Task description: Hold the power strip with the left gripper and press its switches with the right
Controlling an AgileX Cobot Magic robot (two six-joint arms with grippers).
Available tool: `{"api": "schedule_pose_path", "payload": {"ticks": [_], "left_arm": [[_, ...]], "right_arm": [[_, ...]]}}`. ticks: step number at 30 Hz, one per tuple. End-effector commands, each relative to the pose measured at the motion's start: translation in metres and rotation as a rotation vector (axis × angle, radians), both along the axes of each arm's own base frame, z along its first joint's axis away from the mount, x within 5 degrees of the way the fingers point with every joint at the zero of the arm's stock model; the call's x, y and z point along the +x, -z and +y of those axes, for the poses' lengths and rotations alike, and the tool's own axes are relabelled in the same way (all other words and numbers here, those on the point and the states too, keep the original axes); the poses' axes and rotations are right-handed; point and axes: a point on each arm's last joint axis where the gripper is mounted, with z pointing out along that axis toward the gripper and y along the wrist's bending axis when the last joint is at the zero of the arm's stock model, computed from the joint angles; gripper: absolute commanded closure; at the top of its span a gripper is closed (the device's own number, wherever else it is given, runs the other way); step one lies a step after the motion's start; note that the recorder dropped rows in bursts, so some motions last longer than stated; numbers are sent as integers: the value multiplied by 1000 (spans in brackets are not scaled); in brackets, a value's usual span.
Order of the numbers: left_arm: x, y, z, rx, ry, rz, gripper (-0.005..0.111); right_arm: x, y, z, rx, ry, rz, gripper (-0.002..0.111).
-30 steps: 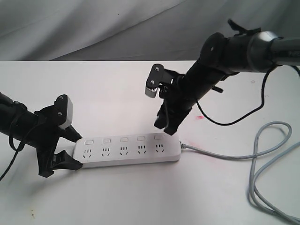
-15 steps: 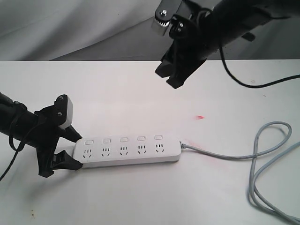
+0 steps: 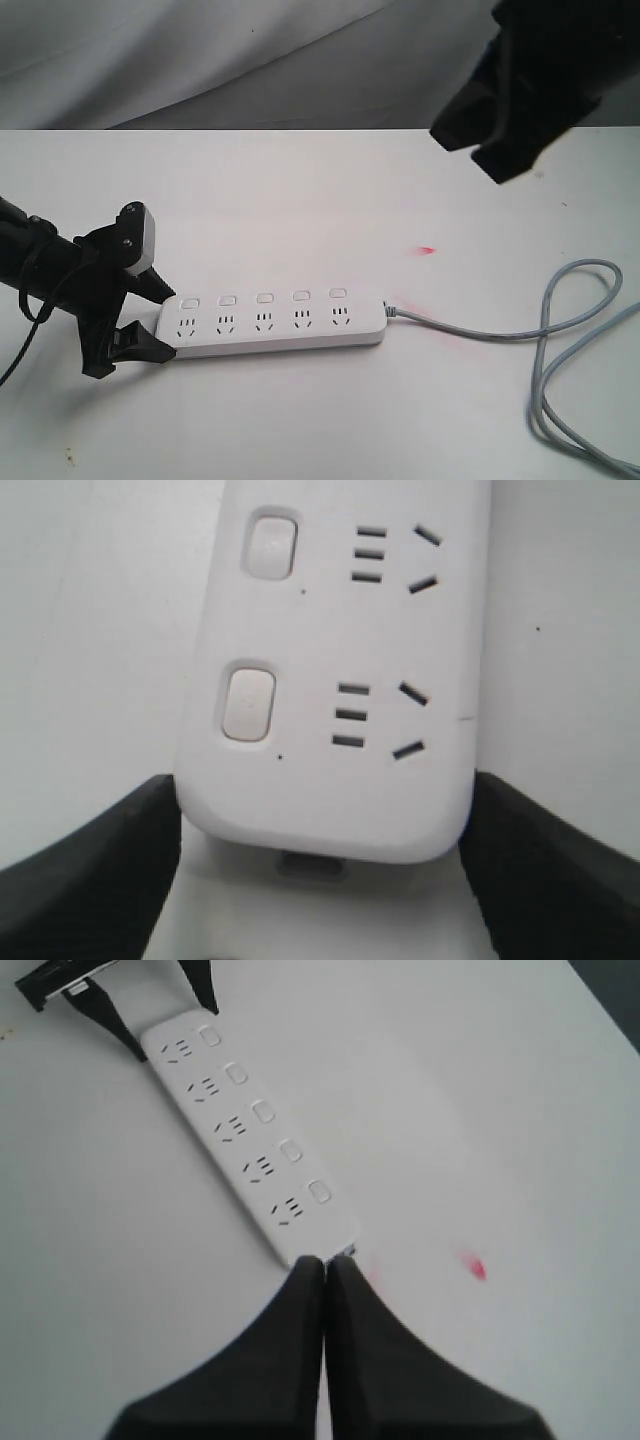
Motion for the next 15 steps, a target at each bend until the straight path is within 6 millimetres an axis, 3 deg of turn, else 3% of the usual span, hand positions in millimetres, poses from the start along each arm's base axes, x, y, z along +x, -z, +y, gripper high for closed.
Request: {"api": "schedule_pose_path", "payload": {"ticks": [1,8,15], "left_arm": [[1,-1,0,-9,1,1,46],[1,-1,0,-9,1,1,46],[1,-1,0,-10,-1,3,46]], "right_arm": [[-41,13,-19,25,71,35,108],[-86,29,-41,104,109,-73,108],[-103,22,-49,124,108,-130,108]]}}
